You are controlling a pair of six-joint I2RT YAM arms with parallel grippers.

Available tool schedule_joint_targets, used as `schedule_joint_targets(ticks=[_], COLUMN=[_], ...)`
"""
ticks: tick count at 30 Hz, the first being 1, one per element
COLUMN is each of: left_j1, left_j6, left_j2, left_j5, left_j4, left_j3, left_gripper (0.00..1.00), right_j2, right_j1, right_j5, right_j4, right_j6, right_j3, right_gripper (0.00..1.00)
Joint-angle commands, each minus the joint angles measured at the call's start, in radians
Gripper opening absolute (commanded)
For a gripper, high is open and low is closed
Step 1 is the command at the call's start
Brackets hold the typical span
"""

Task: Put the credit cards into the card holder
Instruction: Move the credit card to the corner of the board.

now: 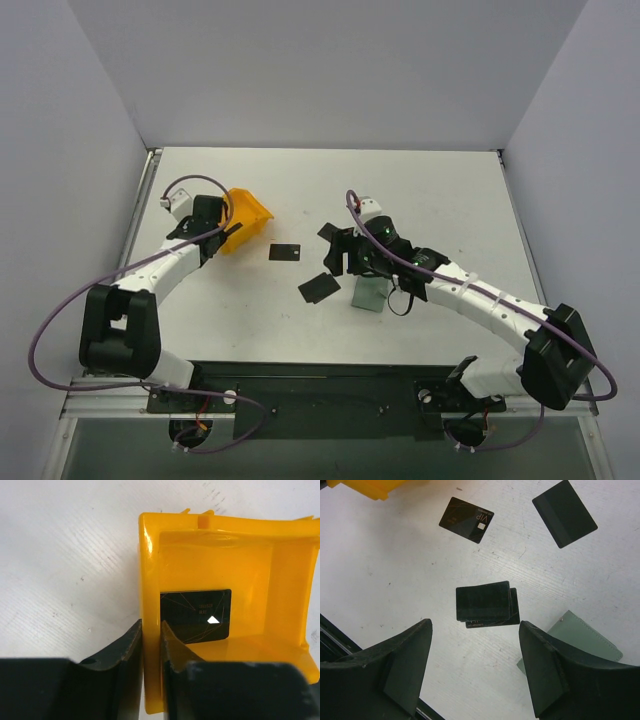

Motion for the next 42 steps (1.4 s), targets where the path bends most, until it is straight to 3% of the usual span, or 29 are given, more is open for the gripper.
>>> schedule_joint_targets(ticks=[1, 2, 4, 8, 15, 20, 25, 32, 37, 42], left_j1=[0.005, 0.005, 0.005, 0.005, -0.009, -0.092, -0.179, -0.188, -0.188, -0.19], left_j6=[-0.005, -0.011, -0.017, -0.025, -0.023, -0.058, -0.097, -0.117, -0.117, -0.127], left_j2=[0.067, 0.069, 0.063, 0.024, -0.106, -0.242, -0.356, -0.364, -0.322, -0.321], left_j5=[0.037, 0.038, 0.047, 0.069, 0.121, 0.087, 0.051, 0.041, 0.074, 0.09], left_j4=[0.032, 0.031, 0.043, 0.051, 0.031, -0.006, -0.049, -0.07, -0.024, 0.011], left_j3=[0.085, 0.074, 0.045, 0.003, -0.069, -0.142, -0.19, -0.228, -0.248, -0.273], left_gripper=[0.36, 0.46, 0.57, 0.67, 0.68, 0.66, 0.66, 0.64, 0.5, 0.48], right_j2=[-0.019, -0.008, 0.012, 0.079, 0.369, 0.572, 0.682, 0.866, 0.978, 1.058], right_j1=[-0.013, -0.017, -0.023, -0.079, -0.155, -0.155, -0.112, -0.081, -0.075, -0.07], right_j5=[0.049, 0.058, 0.077, 0.1, -0.037, -0.037, -0.144, -0.219, -0.257, -0.299], right_j4=[-0.029, -0.042, -0.057, -0.098, -0.15, -0.192, -0.196, -0.236, -0.307, -0.371], right_j6=[-0.003, 0.003, 0.01, 0.047, -0.026, -0.013, -0.094, -0.164, -0.206, -0.229], right_j3=[-0.001, 0.002, 0.017, 0.056, 0.283, 0.458, 0.582, 0.778, 0.892, 0.998], right_gripper=[0.66, 0.66, 0.66, 0.65, 0.62, 0.6, 0.57, 0.46, 0.43, 0.42])
